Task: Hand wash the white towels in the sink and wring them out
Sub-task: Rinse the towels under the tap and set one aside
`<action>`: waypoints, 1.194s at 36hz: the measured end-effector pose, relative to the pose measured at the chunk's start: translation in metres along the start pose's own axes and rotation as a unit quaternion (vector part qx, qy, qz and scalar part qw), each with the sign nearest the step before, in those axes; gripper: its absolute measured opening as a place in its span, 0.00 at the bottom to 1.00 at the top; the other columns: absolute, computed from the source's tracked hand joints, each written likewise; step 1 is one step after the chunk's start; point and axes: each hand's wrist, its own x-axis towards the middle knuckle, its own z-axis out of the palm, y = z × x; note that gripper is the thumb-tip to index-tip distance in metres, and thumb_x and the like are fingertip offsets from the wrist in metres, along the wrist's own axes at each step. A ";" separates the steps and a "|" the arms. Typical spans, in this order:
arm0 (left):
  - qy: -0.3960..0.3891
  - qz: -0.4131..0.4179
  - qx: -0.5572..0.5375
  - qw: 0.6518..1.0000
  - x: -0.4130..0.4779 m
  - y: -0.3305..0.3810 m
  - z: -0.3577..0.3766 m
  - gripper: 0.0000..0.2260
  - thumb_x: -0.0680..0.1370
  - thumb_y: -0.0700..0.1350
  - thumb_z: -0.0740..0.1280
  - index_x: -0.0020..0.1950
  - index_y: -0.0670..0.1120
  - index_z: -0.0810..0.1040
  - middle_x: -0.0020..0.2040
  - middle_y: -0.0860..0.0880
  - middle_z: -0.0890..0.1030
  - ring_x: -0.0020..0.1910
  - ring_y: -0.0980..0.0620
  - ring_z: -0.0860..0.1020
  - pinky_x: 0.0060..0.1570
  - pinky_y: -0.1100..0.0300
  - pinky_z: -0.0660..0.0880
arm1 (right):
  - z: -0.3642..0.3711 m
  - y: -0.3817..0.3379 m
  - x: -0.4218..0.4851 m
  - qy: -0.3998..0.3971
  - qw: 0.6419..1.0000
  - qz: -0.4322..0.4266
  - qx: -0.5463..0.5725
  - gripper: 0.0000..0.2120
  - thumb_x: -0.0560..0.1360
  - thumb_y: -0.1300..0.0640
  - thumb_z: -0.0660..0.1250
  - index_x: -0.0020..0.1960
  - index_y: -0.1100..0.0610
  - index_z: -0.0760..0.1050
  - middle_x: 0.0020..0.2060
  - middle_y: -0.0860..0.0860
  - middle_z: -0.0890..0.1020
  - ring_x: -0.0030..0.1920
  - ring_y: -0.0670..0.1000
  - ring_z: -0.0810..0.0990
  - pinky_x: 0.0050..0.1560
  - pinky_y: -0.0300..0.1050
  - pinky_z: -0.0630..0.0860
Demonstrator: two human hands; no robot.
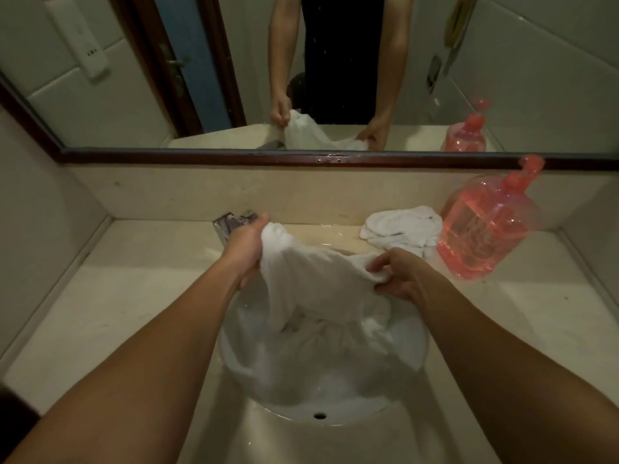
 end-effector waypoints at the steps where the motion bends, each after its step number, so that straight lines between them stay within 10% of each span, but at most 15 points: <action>1: 0.007 0.001 -0.001 1.000 0.006 -0.005 -0.002 0.20 0.84 0.57 0.67 0.61 0.40 0.83 0.54 0.41 0.88 0.56 0.40 0.86 0.64 0.43 0.80 | 0.003 -0.001 -0.002 0.000 1.000 -0.003 0.006 0.12 0.78 0.76 0.58 0.55 0.66 0.75 0.46 0.60 0.80 0.44 0.59 0.81 0.38 0.54 0.79; 5: -0.009 -0.021 0.032 0.999 0.026 -0.023 -0.005 0.23 0.79 0.58 0.70 0.64 0.41 0.81 0.58 0.40 0.86 0.57 0.39 0.85 0.64 0.40 0.80 | 0.011 0.000 -0.002 -0.045 0.998 -0.028 0.032 0.03 0.77 0.62 0.67 0.45 0.60 0.77 0.43 0.58 0.79 0.42 0.57 0.79 0.48 0.51 0.76; 13: -0.088 -0.060 0.122 0.987 0.033 -0.011 0.002 0.33 0.62 0.49 0.73 0.67 0.42 0.78 0.65 0.39 0.81 0.63 0.36 0.81 0.68 0.40 0.78 | 0.002 0.013 0.008 0.013 0.991 -0.036 -0.128 0.18 0.77 0.59 0.77 0.63 0.68 0.81 0.49 0.61 0.88 0.44 0.59 0.88 0.40 0.51 0.84; 16: -0.099 -0.075 0.158 0.980 -0.001 0.007 0.011 0.19 0.73 0.40 0.66 0.63 0.38 0.75 0.51 0.41 0.81 0.44 0.43 0.84 0.42 0.55 0.84 | -0.004 0.015 -0.001 0.027 0.971 -0.004 -0.238 0.09 0.81 0.63 0.71 0.57 0.68 0.81 0.41 0.61 0.87 0.37 0.58 0.86 0.37 0.50 0.83; 19: -0.106 -0.115 0.178 0.972 -0.013 0.008 0.014 0.07 0.79 0.38 0.61 0.56 0.39 0.73 0.38 0.43 0.78 0.28 0.48 0.79 0.26 0.61 0.76 | -0.011 0.021 -0.007 0.040 0.951 0.012 -0.307 0.04 0.81 0.69 0.65 0.50 0.67 0.79 0.45 0.63 0.83 0.43 0.60 0.84 0.54 0.57 0.84; 24: -0.119 -0.143 0.195 0.963 -0.010 -0.008 0.018 0.16 0.84 0.49 0.64 0.63 0.39 0.79 0.49 0.43 0.86 0.48 0.45 0.84 0.54 0.50 0.83 | -0.017 0.027 -0.017 0.004 0.969 0.014 -0.248 0.15 0.82 0.74 0.58 0.58 0.66 0.83 0.56 0.65 0.82 0.53 0.65 0.83 0.50 0.60 0.84; 27: -0.106 -0.130 0.181 0.969 -0.012 -0.023 0.022 0.18 0.83 0.52 0.69 0.65 0.40 0.78 0.57 0.40 0.85 0.53 0.42 0.85 0.54 0.48 0.84 | -0.016 0.030 -0.016 0.021 0.990 -0.030 -0.133 0.16 0.76 0.73 0.60 0.54 0.62 0.82 0.53 0.60 0.78 0.49 0.62 0.80 0.53 0.65 0.84; 32: -0.087 -0.119 0.155 0.977 0.043 -0.056 0.008 0.44 0.54 0.62 0.82 0.66 0.44 0.80 0.59 0.43 0.86 0.55 0.40 0.86 0.62 0.43 0.81 | -0.018 0.026 -0.022 0.025 0.996 -0.063 -0.058 0.19 0.68 0.60 0.78 0.57 0.61 0.78 0.49 0.60 0.80 0.38 0.57 0.79 0.43 0.52 0.78; 37: -0.127 -0.146 0.187 0.963 -0.017 -0.014 0.014 0.15 0.81 0.49 0.72 0.60 0.38 0.82 0.49 0.40 0.88 0.42 0.42 0.87 0.44 0.49 0.85 | -0.021 0.022 -0.025 -0.007 0.993 -0.117 -0.023 0.16 0.73 0.69 0.76 0.55 0.56 0.76 0.49 0.55 0.83 0.45 0.52 0.86 0.45 0.50 0.85; 40: -0.110 -0.130 0.218 0.961 -0.019 -0.011 0.013 0.14 0.86 0.45 0.63 0.61 0.35 0.81 0.45 0.39 0.88 0.38 0.43 0.87 0.37 0.50 0.85 | -0.020 0.019 -0.028 0.024 0.991 -0.131 -0.023 0.07 0.76 0.68 0.75 0.52 0.61 0.82 0.51 0.57 0.86 0.49 0.56 0.85 0.58 0.55 0.83; 43: -0.070 -0.088 0.188 0.976 -0.010 -0.014 0.014 0.19 0.88 0.49 0.58 0.71 0.37 0.77 0.55 0.39 0.86 0.48 0.43 0.86 0.40 0.52 0.83 | -0.016 0.019 -0.029 0.039 0.983 -0.176 -0.036 0.01 0.79 0.65 0.73 0.50 0.62 0.82 0.46 0.58 0.83 0.44 0.54 0.82 0.51 0.53 0.79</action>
